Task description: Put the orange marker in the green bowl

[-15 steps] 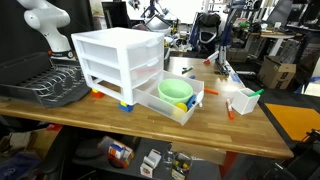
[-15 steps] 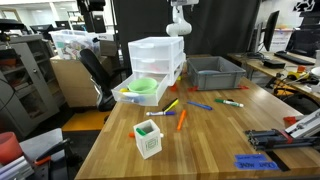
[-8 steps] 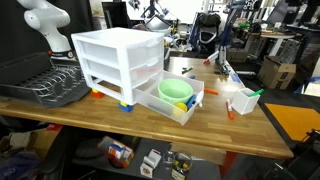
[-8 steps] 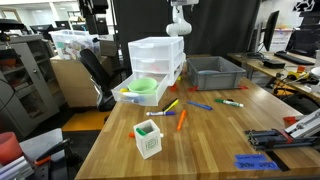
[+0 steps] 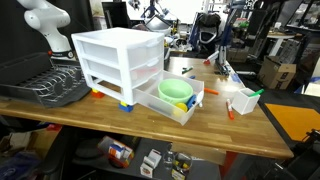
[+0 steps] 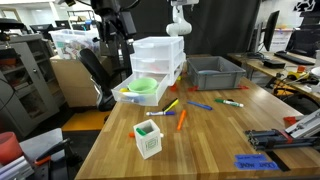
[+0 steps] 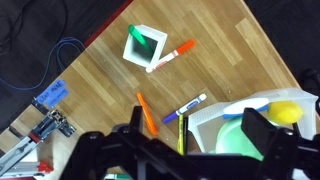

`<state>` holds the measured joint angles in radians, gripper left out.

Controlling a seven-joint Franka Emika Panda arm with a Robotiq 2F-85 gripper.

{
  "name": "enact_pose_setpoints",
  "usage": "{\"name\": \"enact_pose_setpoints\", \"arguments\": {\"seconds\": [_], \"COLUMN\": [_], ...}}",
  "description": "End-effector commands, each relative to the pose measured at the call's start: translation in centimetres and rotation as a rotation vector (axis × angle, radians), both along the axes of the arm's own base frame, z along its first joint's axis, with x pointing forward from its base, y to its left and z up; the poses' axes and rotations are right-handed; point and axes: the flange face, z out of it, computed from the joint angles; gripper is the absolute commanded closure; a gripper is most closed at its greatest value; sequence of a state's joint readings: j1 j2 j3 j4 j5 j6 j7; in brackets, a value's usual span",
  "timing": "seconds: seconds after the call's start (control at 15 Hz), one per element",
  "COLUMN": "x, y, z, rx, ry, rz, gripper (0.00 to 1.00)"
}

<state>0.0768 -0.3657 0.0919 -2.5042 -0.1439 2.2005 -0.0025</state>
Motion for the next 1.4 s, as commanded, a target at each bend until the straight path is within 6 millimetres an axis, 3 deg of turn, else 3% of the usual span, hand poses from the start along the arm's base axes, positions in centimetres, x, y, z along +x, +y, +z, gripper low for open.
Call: {"name": "enact_pose_setpoints", "arguments": {"seconds": [0.0, 0.07, 0.2, 0.6, 0.93, 1.33], "x": [2.5, 1.2, 2.2, 2.5, 4.6, 8.9], "y": [-0.2, 0.0, -0.3, 0.0, -1.1, -5.0], "z": [-3.0, -2.1, -3.5, -3.1, -7.1, -14.2], "rx": [0.015, 0.001, 0.007, 0.007, -0.038, -0.011], "ry": [0.024, 0.015, 0.03, 0.022, 0.037, -0.062], "rz": [0.167, 0.088, 0.134, 0.15, 0.185, 0.188], "gripper": [0.0, 0.0, 0.0, 0.0, 0.0, 0.0]}}
